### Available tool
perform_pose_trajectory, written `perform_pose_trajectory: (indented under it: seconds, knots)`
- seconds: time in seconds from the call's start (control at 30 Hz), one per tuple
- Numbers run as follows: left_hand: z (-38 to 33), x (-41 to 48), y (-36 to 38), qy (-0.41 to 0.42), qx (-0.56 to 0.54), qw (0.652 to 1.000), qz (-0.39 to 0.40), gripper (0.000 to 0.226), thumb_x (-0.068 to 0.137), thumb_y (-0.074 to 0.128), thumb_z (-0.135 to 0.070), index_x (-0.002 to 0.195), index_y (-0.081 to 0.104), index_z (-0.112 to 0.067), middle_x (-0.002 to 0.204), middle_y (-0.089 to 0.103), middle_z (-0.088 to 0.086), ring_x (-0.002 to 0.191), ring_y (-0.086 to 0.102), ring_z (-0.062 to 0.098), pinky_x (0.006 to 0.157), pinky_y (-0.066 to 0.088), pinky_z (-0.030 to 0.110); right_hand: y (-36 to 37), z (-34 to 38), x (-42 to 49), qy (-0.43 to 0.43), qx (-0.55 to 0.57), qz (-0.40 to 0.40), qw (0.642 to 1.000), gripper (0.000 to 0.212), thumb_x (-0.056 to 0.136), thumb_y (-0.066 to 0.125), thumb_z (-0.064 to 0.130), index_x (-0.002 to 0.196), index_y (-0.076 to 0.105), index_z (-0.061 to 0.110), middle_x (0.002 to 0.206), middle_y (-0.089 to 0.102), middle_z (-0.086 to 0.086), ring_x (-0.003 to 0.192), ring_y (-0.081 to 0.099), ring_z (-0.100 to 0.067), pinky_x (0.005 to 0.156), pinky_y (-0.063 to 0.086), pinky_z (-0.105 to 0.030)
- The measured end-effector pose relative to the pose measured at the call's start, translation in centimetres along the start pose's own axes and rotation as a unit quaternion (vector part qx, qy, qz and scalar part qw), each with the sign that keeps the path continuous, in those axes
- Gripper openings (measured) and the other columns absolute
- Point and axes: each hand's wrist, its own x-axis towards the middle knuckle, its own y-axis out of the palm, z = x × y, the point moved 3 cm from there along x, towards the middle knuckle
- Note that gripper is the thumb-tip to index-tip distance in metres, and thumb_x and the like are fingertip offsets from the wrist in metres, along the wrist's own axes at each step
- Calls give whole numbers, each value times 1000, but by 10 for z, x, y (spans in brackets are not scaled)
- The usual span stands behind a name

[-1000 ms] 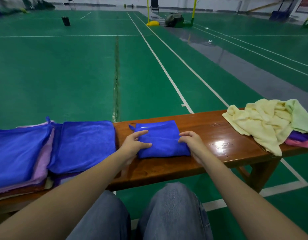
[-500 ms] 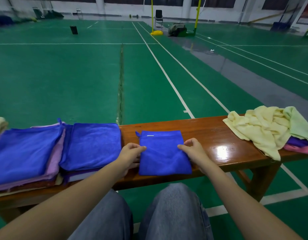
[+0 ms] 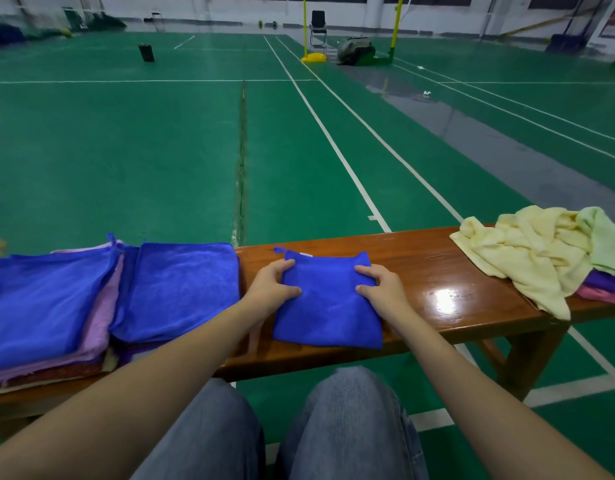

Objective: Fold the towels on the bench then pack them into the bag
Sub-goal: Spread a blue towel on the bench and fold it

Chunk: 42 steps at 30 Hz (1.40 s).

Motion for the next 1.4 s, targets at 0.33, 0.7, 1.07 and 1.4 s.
perform_pose_trajectory:
  seconds: [0.33, 0.7, 1.07, 1.4]
  knots:
    - [-5, 23, 4, 60, 72, 995, -15, 65, 84, 65, 0, 142, 38, -11, 152, 28, 4, 138, 30, 20, 112, 31, 35, -2, 2, 16, -72, -76, -32, 994, 46, 91, 55, 3, 136, 48, 10, 147, 38, -4, 133, 37, -19, 95, 27, -14]
    - [-3, 8, 11, 160, 404, 893, -115, 52, 93, 54, -33, 140, 40, -16, 152, 25, 6, 133, 35, 24, 106, 33, 37, -3, -4, 5, -118, -300, -102, 941, 51, 89, 61, 25, 137, 43, 17, 140, 35, -5, 127, 36, -20, 103, 35, -30]
    - [33, -23, 18, 133, 486, 856, 112, 115, 48, -6, -96, 148, 7, -40, 159, -8, -6, 146, -8, 15, 116, -2, 39, 8, -23, -39, -118, -374, 118, 912, 96, 65, 6, 84, 148, 18, 37, 159, 5, 9, 146, -1, -10, 117, 0, -33]
    - [1, -13, 20, 42, 399, 914, -53, 59, 91, 55, -39, 141, 30, -20, 133, 40, 15, 120, 41, 33, 97, 38, 38, 6, 4, -16, -19, -337, 50, 940, 71, 89, 61, 34, 148, 21, 28, 134, 37, -15, 124, 36, -29, 102, 36, -35]
